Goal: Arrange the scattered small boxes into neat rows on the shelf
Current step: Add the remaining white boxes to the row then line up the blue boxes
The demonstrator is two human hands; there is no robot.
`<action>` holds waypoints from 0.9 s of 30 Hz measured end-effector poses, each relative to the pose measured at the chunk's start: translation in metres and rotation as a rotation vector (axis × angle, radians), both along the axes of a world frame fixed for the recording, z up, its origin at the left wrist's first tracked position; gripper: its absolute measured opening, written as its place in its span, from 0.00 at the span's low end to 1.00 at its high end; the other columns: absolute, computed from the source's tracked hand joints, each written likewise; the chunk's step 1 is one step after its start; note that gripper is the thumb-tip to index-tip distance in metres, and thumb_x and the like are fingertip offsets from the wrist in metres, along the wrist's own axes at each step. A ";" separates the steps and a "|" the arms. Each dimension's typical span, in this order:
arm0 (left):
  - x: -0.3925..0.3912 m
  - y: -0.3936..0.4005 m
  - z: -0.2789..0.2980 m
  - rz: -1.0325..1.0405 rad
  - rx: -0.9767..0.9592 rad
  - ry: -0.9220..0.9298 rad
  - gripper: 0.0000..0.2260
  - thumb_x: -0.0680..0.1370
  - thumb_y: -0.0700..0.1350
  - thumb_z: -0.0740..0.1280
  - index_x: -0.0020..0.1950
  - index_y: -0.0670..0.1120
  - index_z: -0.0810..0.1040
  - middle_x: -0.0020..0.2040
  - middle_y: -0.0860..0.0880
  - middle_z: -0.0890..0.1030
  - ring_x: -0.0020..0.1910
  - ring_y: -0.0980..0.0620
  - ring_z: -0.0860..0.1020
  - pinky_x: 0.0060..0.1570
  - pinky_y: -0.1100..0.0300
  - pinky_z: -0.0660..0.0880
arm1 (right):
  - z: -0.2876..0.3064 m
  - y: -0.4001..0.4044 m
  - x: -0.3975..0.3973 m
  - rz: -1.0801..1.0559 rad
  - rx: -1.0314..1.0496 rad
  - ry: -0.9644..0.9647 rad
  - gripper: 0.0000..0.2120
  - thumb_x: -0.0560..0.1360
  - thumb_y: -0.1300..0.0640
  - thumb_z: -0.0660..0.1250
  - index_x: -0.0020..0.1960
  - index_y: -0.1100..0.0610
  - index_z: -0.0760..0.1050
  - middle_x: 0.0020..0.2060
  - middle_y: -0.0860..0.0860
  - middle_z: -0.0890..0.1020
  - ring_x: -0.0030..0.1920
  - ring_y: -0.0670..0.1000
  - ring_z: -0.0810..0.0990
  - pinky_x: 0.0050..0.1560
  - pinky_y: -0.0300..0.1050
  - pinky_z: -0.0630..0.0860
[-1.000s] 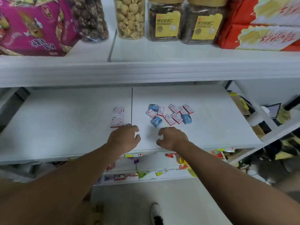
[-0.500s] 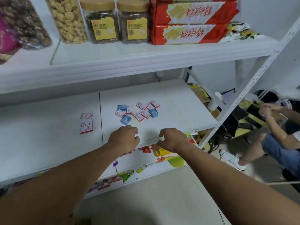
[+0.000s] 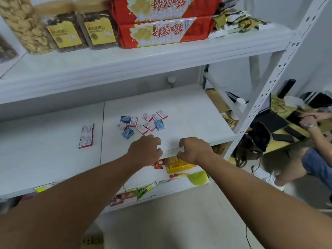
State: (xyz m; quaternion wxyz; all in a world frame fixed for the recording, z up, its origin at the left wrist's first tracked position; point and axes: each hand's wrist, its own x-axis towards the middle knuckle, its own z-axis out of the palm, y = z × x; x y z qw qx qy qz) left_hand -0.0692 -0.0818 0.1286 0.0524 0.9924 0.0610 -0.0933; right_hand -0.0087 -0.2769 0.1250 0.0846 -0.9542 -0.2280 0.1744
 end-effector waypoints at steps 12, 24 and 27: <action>0.012 0.054 -0.018 0.075 -0.018 0.030 0.17 0.83 0.54 0.63 0.71 0.52 0.79 0.67 0.50 0.82 0.61 0.48 0.81 0.58 0.50 0.81 | -0.006 0.047 0.022 0.043 0.000 0.028 0.22 0.79 0.44 0.67 0.72 0.47 0.75 0.67 0.51 0.79 0.64 0.57 0.79 0.57 0.51 0.78; 0.036 0.121 -0.038 0.108 -0.016 0.084 0.17 0.84 0.54 0.63 0.71 0.52 0.79 0.71 0.51 0.80 0.63 0.47 0.81 0.55 0.54 0.82 | -0.017 0.100 0.056 0.064 -0.071 0.071 0.21 0.79 0.44 0.67 0.70 0.46 0.76 0.66 0.50 0.80 0.63 0.54 0.79 0.59 0.50 0.78; 0.042 0.116 -0.036 0.112 -0.005 0.095 0.18 0.85 0.54 0.62 0.72 0.51 0.78 0.74 0.50 0.78 0.66 0.47 0.79 0.57 0.52 0.82 | -0.018 0.101 0.070 0.085 -0.065 0.079 0.20 0.79 0.45 0.67 0.70 0.46 0.76 0.66 0.50 0.79 0.63 0.54 0.79 0.57 0.49 0.77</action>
